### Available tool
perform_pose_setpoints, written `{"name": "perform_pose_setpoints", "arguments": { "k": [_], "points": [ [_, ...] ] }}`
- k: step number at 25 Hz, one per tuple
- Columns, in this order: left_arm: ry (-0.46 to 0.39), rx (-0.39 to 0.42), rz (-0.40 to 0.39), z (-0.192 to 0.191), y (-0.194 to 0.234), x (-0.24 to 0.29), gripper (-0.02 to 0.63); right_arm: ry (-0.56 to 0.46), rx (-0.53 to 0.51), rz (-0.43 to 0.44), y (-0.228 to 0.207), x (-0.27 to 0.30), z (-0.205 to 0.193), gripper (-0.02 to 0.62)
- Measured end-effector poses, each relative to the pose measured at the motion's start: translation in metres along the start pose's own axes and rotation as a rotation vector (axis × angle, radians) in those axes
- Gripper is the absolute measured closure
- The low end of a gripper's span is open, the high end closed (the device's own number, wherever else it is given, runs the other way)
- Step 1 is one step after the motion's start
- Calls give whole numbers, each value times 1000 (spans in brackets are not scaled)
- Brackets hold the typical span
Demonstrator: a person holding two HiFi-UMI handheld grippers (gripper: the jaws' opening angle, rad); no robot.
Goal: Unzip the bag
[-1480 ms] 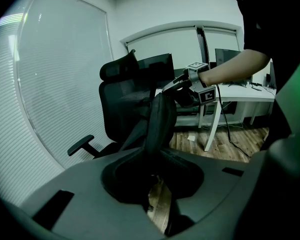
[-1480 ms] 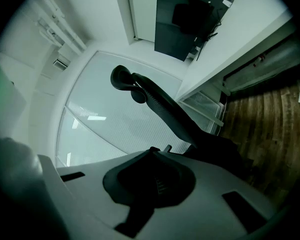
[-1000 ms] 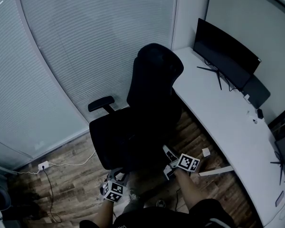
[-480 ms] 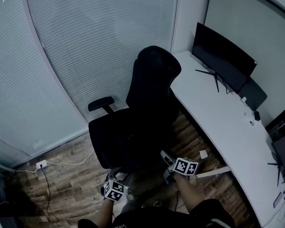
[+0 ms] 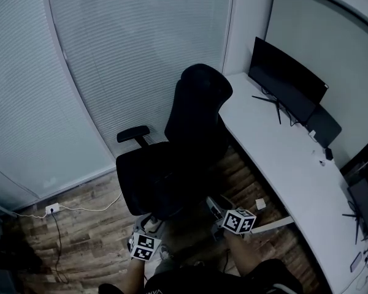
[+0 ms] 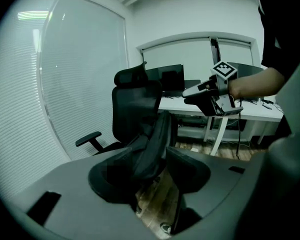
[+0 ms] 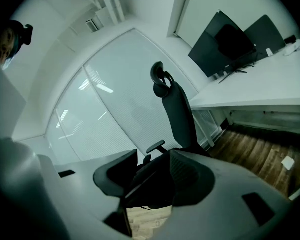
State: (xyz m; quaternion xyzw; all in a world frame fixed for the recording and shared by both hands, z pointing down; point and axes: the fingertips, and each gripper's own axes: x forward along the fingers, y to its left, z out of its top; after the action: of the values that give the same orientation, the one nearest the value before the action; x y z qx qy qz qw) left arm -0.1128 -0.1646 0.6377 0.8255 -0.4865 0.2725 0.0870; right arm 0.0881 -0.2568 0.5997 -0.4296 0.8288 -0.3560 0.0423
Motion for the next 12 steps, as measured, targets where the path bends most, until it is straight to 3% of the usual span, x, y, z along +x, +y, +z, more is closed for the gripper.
{"name": "perform_pose_setpoints", "arguments": {
  "k": [12],
  "points": [
    [-167, -90, 115, 39, -32, -63, 403, -60, -199, 132, 67, -65, 6, 414]
  ]
}}
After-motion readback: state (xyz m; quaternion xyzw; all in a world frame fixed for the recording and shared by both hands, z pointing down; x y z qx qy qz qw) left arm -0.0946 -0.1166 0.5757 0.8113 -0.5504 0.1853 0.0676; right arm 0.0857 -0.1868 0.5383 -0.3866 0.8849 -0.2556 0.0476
